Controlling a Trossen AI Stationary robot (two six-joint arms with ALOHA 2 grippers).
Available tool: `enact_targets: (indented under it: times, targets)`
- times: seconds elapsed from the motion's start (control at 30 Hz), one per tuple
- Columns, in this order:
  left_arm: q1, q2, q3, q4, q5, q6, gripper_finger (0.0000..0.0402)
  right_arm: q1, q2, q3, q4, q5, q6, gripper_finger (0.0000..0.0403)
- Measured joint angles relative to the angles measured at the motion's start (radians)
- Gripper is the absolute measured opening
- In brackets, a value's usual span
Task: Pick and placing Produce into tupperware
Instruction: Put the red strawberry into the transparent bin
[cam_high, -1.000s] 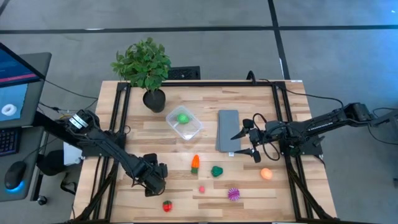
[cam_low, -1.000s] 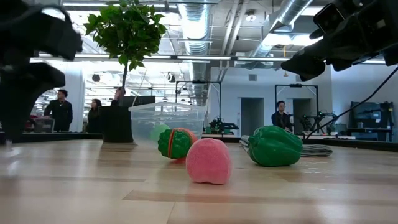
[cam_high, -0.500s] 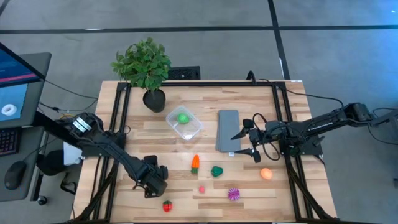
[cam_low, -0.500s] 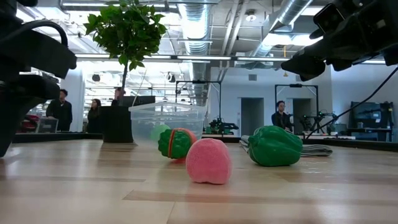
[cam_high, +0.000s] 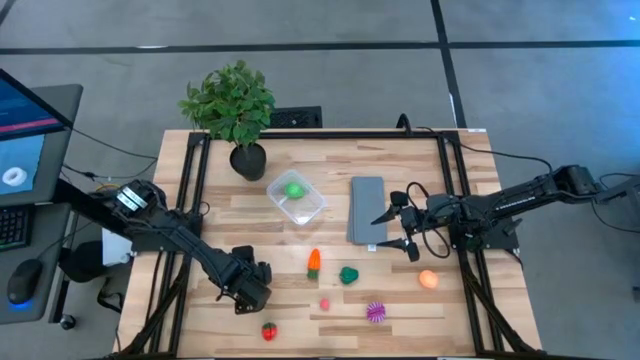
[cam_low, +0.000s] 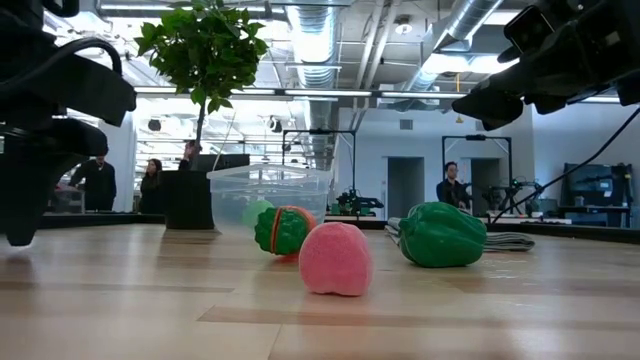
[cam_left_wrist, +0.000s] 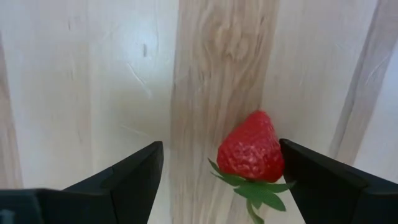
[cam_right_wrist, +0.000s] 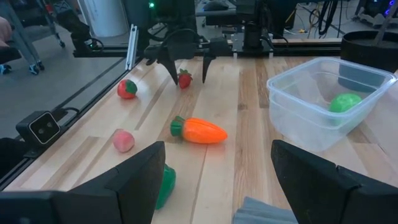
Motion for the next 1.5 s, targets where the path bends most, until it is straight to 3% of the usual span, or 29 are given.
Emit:
enact_targets:
  times: [0.13, 0.57, 1.5]
  targets:
    - [0.0, 0.0, 0.0, 0.0, 0.008, 0.001, 0.03, 0.0, 0.0, 0.0, 0.0, 0.0, 0.0, 0.0317]
    - [0.0, 0.0, 0.0, 0.018, 0.018, 0.001, 0.0215, 0.0, 0.0, 0.0, 0.0, 0.0, 0.0, 0.0317]
    - [0.0, 0.0, 0.0, 0.018, -0.003, 0.003, 0.0208, 0.0, 0.0, 0.0, 0.0, 0.0, 0.0, 0.0317]
